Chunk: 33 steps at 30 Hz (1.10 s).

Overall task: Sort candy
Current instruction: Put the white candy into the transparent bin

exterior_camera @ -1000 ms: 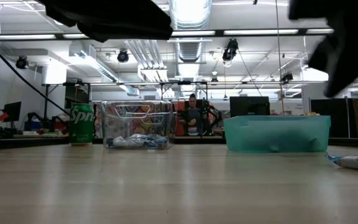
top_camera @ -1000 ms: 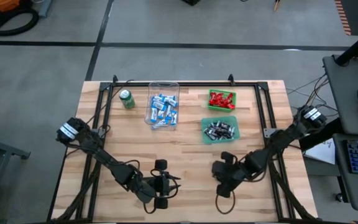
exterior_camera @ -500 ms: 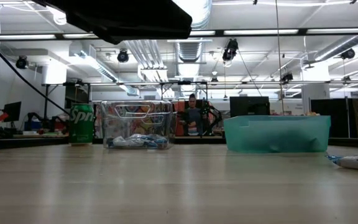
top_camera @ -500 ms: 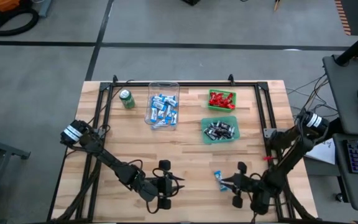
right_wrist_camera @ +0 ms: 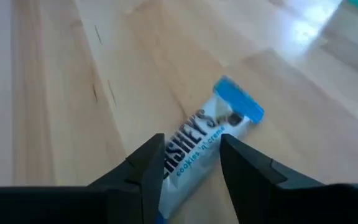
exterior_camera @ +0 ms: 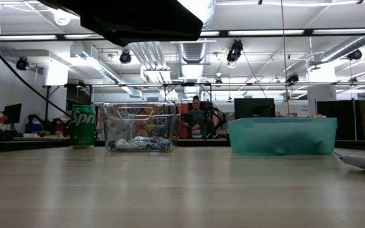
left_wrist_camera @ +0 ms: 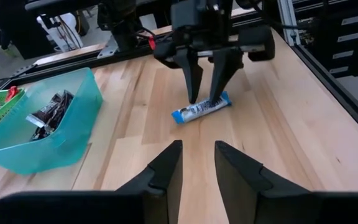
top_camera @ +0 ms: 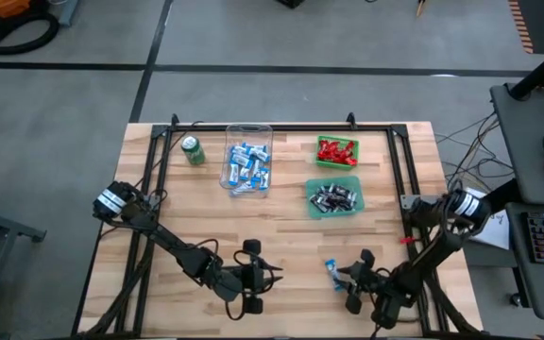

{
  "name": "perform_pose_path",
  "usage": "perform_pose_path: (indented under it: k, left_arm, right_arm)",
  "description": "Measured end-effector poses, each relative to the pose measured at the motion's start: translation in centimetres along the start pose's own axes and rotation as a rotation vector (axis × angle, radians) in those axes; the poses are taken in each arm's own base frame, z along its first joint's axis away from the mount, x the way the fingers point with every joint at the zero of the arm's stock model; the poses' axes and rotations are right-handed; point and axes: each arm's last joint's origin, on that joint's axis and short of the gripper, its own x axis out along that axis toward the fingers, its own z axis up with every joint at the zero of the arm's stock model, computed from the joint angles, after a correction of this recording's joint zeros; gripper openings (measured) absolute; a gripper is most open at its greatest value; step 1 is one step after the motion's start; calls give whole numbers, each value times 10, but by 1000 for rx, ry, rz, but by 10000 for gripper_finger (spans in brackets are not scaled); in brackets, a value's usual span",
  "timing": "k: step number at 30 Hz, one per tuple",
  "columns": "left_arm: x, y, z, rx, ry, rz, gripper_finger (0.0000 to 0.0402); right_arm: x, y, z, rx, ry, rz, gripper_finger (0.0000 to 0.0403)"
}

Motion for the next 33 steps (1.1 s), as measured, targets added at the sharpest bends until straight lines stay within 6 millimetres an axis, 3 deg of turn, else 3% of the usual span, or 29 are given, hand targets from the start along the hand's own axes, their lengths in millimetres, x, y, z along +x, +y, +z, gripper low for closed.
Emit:
perform_pose_path:
  k: [13,19,26,29,33]
  left_arm:
    - [1,1,1,-7,-6,4,75]
    - [1,2,1,-8,-7,4,75]
    - [1,2,1,-18,-8,4,75]
    - [1,2,1,-19,-8,4,75]
    - [1,2,1,-23,-8,5,75]
  right_arm:
    - [33,-7,-14,-150,-6,-115,145]
    - [28,-5,12,-190,10,-91,145]
    - [0,-2,54,-163,34,20,143]
    - [-12,-2,67,-241,24,62,137]
    - [-20,-2,79,-215,21,108,138]
